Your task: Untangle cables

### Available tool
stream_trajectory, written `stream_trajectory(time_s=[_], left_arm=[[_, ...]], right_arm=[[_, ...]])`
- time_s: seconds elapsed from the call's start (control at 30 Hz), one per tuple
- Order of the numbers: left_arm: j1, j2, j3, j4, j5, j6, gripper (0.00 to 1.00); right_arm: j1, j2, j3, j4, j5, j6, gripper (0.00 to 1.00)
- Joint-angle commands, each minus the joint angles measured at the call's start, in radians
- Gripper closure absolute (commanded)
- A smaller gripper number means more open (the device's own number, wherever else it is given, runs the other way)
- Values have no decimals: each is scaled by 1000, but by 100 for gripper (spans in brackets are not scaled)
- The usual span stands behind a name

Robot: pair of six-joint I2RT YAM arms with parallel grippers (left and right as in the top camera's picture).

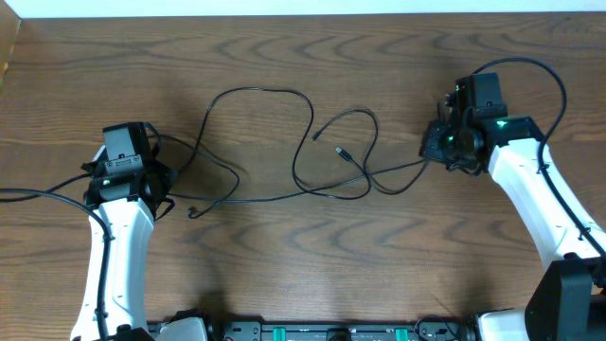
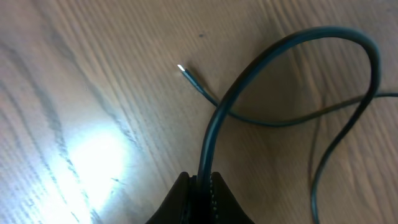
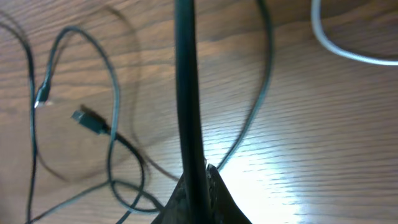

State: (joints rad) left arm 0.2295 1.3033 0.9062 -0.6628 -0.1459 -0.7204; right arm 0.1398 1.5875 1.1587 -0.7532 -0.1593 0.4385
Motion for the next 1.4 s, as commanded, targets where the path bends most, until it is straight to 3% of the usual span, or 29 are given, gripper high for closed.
stream_trajectory(time_s=[0.0,0.3,0.53,0.83,0.87,0.93,1.07,1.23,1.37], left_arm=[[8,-1,-6,11,39,28,92],[7,-1,-6,17,53,36,93],[7,-1,-6,17,53,39,92],[7,-1,-6,17,53,39,92],[7,-1,-6,17,53,39,92],[7,-1,-6,17,53,39,92],[7,-1,-6,17,53,39,92],[7,-1,-6,17,53,39,92],[7,-1,-6,17,53,39,92]], right_arm=[[27,-14,4,3,-35,-17,99],[132,11,4,6,-34,-19,99],[191,58,4,-2,-21,-115,99],[192,139,4,-70,139,-121,97],[192,148,4,-73,146,-120,87],[192,164,4,-74,146,-117,47],[196,189,4,-71,140,-90,16],[196,198,4,-67,-3,-95,8],[208,198,4,-109,-322,-167,1]])
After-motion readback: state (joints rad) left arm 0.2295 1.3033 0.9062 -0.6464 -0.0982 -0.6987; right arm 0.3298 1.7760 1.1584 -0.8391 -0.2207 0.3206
